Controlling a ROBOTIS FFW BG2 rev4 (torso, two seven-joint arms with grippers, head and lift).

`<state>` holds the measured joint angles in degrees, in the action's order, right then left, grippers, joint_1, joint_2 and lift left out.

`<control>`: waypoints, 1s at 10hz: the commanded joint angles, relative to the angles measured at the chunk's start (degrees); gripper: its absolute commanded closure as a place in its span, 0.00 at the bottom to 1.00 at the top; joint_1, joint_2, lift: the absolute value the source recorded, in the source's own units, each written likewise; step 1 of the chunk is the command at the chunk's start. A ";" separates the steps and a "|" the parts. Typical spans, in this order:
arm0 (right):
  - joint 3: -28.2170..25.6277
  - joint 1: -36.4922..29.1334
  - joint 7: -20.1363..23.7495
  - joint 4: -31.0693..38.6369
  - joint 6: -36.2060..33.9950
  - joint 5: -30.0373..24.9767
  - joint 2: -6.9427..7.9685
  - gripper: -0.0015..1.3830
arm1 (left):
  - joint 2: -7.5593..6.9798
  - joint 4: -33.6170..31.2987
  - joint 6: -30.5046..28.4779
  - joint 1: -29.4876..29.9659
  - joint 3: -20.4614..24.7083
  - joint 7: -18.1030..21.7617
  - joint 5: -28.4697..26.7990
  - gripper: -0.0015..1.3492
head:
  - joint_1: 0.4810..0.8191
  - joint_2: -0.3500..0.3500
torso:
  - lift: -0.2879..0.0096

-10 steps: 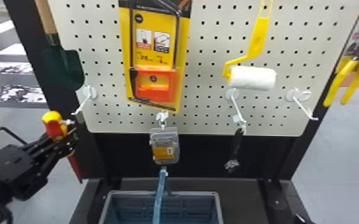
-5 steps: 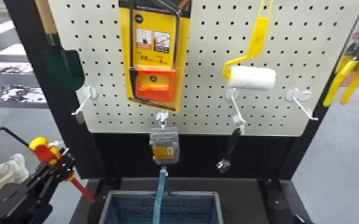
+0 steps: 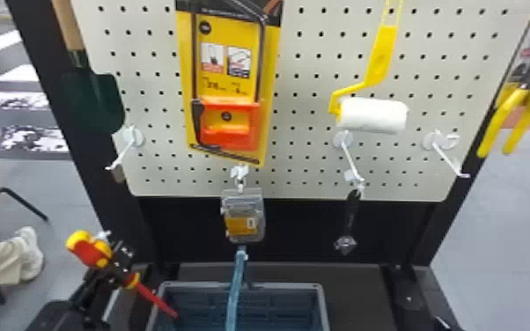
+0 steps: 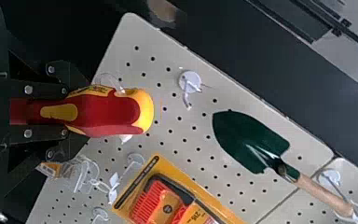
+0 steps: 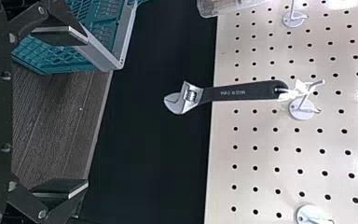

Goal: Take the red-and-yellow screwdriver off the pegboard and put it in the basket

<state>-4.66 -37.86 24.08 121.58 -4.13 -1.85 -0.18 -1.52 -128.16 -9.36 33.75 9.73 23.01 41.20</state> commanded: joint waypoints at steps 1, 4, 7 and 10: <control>0.00 -0.07 0.09 0.14 0.00 0.00 0.23 0.15 | -0.50 2.65 1.45 -0.49 -2.00 0.10 0.99 0.79 | 0.20 0.50 | 0.63; 0.00 0.06 0.26 0.14 0.00 0.00 0.23 0.15 | -2.79 7.57 2.68 -2.09 -6.04 0.28 2.66 0.79 | 0.20 0.50 | 0.63; 0.00 0.06 0.35 0.14 0.09 0.09 0.23 0.15 | -3.31 9.82 1.80 -2.71 -7.45 0.46 2.84 0.79 | 0.20 0.50 | 0.63; 0.00 0.06 0.35 0.00 0.09 0.09 0.23 0.15 | -3.40 11.37 0.04 -3.69 -8.24 1.25 2.22 0.79 | 0.20 0.50 | 0.63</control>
<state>-4.66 -37.81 24.43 121.58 -4.11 -1.76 -0.18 -4.91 -116.99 -9.07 30.22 1.68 24.26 43.56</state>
